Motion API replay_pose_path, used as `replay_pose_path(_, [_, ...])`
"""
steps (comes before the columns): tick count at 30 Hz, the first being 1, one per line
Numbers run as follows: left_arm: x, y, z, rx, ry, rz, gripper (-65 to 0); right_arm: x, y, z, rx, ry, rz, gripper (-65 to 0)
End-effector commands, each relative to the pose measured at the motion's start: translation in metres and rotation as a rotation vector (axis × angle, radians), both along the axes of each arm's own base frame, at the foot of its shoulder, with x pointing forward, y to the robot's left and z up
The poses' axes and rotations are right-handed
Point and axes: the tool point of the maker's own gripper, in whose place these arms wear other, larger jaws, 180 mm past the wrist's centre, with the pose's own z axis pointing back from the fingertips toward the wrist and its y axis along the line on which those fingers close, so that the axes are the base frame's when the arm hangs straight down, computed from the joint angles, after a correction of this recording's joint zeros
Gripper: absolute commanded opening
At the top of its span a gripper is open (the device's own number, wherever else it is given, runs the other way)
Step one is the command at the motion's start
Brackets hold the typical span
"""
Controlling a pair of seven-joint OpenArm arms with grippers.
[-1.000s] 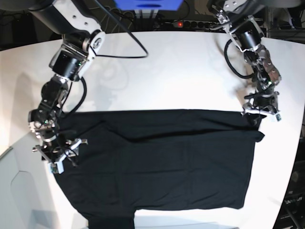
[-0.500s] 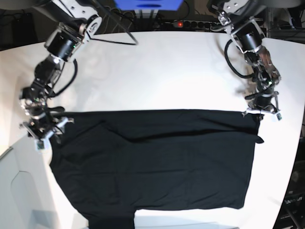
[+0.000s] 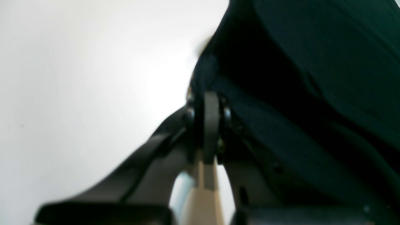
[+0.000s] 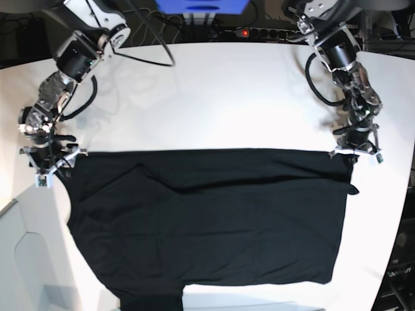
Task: Fold the T-shirt properly
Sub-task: 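Pull both held corners back toward the robot, dragging the shirt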
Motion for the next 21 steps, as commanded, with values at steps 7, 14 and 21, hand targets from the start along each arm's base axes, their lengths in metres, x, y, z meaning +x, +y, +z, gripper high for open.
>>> replay_pose_path(7, [0.0, 0.005, 0.002, 0.013, 0.02, -0.004, -63.3, -0.003, -0.004, -0.011, 0.023, 0.017, 0.003, -29.8])
replay_pose_path(14, [0.0, 0.005, 0.002, 0.017, 0.021, -0.005, -63.3, -0.017, -0.01, -0.029, 0.033, 0.068, 0.001, -29.9])
replay_pose_path(21, [0.0, 0.006, 0.002, 0.02, 0.023, -0.005, -63.3, -0.025, -0.007, -0.036, 0.035, 0.089, 0.005, -44.4])
